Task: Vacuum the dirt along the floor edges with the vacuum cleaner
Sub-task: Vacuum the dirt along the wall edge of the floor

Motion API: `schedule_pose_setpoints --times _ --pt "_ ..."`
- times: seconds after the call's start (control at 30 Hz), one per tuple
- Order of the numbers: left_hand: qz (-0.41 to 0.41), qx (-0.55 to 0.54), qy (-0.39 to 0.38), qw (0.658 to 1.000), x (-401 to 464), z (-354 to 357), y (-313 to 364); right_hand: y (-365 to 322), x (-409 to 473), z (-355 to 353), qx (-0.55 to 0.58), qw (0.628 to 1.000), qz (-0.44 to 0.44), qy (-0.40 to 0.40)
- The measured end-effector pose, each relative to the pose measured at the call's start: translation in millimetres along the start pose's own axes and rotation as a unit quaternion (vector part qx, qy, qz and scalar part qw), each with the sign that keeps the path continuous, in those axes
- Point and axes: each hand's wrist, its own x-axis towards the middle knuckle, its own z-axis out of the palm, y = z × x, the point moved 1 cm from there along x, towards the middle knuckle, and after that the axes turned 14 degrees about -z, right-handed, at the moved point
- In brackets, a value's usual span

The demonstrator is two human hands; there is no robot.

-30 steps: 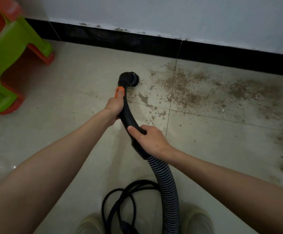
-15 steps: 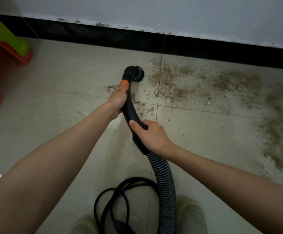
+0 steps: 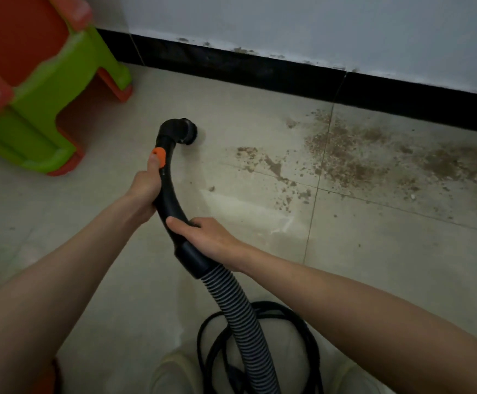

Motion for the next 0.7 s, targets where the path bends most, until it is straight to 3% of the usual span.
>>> schedule_pose_setpoints --times 0.23,0.7 --pt "-0.057 -0.053 0.028 0.997 6 -47 -30 -4 17 38 -0.100 0.992 -0.030 -0.076" --pt "-0.015 0.027 -0.027 0.999 -15 12 -34 25 -25 0 -0.076 0.997 -0.008 -0.003"
